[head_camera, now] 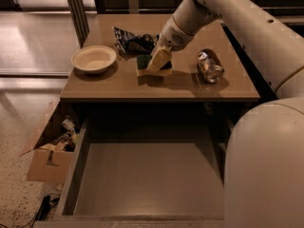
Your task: Place sponge into top drawer
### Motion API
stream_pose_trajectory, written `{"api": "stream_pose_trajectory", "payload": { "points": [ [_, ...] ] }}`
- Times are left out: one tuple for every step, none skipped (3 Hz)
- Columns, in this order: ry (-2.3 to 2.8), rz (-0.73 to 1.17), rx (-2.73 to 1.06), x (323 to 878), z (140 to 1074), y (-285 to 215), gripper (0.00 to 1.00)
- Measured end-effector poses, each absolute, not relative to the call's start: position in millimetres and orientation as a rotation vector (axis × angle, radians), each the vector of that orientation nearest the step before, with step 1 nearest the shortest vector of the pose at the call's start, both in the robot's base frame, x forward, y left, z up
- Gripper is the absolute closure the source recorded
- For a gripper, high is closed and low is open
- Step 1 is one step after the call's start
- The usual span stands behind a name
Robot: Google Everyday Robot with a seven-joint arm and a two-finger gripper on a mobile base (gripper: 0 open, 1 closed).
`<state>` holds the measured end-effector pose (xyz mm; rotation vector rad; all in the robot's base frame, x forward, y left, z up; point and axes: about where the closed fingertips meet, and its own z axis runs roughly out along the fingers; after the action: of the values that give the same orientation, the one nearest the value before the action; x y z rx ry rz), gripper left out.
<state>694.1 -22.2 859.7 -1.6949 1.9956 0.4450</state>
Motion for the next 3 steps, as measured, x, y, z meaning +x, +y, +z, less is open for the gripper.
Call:
{"api": "stream_pose_trajectory", "payload": {
  "points": [
    [1.964,0.398,-1.701,676,893,-34,1.0],
    [1.916,0.353,-1.681,646,925,-51,1.0],
    [1.892,0.344,-1.633,602,929,-79,1.0]
  ]
}}
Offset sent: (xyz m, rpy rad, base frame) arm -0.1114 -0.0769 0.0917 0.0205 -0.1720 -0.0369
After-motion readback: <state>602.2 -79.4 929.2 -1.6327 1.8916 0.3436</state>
